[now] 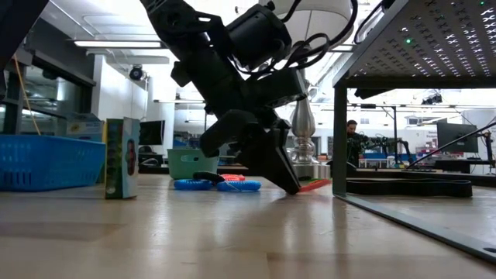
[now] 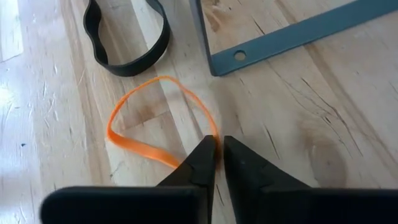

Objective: Pick & Place Office Desk Supplies
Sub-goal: Put the orange rubber bands into the top blue bin

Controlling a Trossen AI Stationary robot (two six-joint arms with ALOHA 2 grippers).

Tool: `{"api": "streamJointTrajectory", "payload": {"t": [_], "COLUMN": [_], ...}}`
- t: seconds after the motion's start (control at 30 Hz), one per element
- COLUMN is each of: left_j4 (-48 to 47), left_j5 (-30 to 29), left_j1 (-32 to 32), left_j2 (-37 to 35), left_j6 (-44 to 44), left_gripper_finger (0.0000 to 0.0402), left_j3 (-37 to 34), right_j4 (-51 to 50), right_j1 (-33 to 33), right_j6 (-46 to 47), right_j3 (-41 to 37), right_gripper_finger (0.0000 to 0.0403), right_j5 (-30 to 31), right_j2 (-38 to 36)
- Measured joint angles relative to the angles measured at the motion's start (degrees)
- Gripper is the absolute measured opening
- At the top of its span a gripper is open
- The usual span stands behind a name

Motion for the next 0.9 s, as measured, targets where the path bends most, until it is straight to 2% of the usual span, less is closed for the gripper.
{"api": "streamJointTrajectory", "payload": {"t": [0.1, 0.43, 0.6, 0.7, 0.9], "left_j4": [0.02, -0.53, -2.10, -3.74, -9.67], "left_j5": [-0.62, -8.23, -15.39, -17.34, -21.27], "left_j1": [0.00, -1.47, -2.91, -3.50, -3.67], "left_j2": [0.02, -0.67, -3.20, -5.18, -10.26], "left_j6": [-0.82, -1.53, 0.16, 0.56, -4.38], "left_gripper_finger": [0.0004, 0.0001, 0.0001, 0.0001, 0.0001], "left_j3": [0.00, -0.11, -0.20, -0.18, -0.09], "right_j4": [0.02, 0.00, 0.01, 0.00, 0.02], "right_j1": [0.00, 0.00, 0.01, 0.00, 0.00], "right_j6": [0.00, 0.00, 0.00, 0.00, 0.00], "right_j3": [0.00, 0.00, -0.02, -0.02, -0.02], "right_gripper_finger": [0.0105, 0.0105, 0.0105, 0.0105, 0.0105], "right_j5": [0.01, 0.01, 0.00, 0.00, 0.01], "right_j2": [0.00, 0.00, 0.00, -0.02, -0.02]}}
